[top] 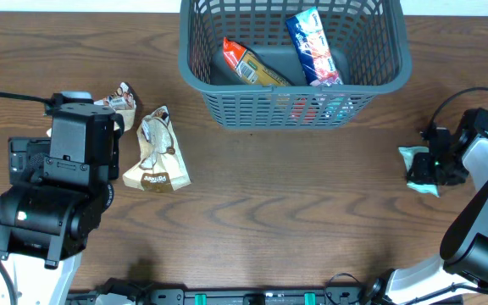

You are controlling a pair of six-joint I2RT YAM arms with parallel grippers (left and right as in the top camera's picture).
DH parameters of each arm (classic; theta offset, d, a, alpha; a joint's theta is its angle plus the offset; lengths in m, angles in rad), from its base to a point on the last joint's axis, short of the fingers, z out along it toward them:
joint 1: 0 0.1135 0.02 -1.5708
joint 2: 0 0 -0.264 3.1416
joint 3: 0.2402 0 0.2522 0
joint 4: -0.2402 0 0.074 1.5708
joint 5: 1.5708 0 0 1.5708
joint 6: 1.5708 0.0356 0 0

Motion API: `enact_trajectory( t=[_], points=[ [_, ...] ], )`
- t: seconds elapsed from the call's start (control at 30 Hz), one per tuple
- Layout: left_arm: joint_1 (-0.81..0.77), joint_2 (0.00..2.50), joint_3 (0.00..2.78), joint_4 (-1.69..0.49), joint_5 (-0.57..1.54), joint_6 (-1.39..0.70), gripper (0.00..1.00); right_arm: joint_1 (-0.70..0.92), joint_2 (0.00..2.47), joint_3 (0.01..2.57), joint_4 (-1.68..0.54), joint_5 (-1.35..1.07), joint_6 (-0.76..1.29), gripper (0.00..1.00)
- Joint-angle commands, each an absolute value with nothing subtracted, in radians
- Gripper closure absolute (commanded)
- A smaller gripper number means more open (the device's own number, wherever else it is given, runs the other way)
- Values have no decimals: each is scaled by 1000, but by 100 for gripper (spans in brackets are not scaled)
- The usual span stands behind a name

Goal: Pack container
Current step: 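Lower the right gripper and grasp the green wet-wipes pack, then lift the wipes pack and carry it to the basket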

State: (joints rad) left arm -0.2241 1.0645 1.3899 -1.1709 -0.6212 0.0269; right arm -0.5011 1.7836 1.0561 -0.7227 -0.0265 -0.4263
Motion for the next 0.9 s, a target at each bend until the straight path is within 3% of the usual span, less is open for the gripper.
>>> enact_trajectory(
  t=[0.0, 0.4, 0.87],
  points=[
    [-218, 1065, 1405, -1174, -637, 22, 1, -511, 1786, 1053, -720, -27, -421, 97],
    [-218, 1065, 1405, -1173, -637, 22, 1, -510, 1772, 1125, -714, -141, -290, 99],
    [-218, 1065, 1405, -1173, -637, 22, 1, -510, 1652, 1831, -935, -397, -213, 98]
  ],
)
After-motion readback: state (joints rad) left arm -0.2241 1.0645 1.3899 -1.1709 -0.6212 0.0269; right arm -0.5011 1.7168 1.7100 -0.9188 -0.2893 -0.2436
